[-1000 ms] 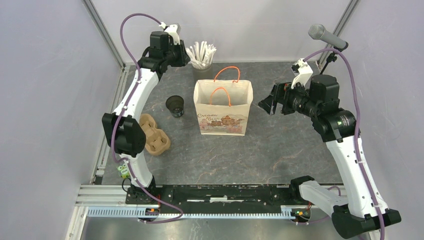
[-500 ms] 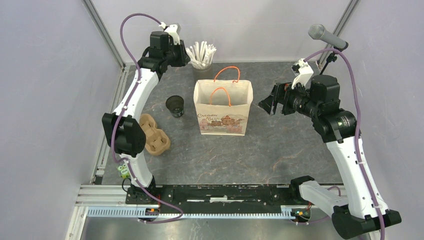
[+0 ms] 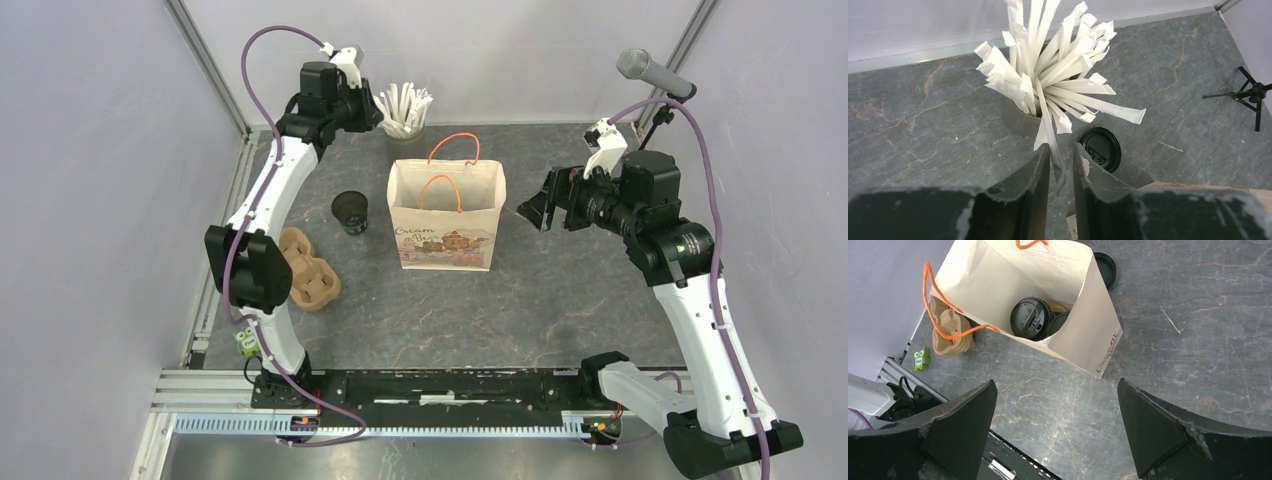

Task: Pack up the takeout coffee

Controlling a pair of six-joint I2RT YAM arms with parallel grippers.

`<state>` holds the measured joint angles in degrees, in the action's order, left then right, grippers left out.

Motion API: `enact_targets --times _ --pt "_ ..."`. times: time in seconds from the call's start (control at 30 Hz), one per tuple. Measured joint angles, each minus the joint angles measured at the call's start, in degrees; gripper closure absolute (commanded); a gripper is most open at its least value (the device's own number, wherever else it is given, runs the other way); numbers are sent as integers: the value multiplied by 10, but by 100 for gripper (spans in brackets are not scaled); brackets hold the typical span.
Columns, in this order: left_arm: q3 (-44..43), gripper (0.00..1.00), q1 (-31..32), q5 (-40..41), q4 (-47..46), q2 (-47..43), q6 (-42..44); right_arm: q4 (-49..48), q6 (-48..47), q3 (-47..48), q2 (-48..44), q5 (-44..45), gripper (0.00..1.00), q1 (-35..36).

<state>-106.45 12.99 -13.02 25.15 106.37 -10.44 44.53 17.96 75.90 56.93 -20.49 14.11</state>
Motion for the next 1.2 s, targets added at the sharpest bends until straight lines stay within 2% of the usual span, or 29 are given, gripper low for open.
enact_targets --times 0.07,0.2,0.3,0.47,0.9,1.1,1.2 --pt "0 71 0 -7 -5 0 0 2 0 0 -1 0 3 0" --pt "0 62 0 -10 -6 0 0 2 0 0 -2 0 3 0" --pt "7 61 0 -12 -15 0 0 2 0 0 -2 0 3 0" --pt "18 60 0 -17 -17 6 0 2 0 0 -2 0 3 0" --pt "-26 60 0 9 -12 45 0 4 0 0 -2 0 2 0" --pt "-32 64 0 15 -11 45 0 4 0 0 -2 0 3 0" --pt "-37 79 0 18 -11 47 0 4 0 0 -2 0 3 0"
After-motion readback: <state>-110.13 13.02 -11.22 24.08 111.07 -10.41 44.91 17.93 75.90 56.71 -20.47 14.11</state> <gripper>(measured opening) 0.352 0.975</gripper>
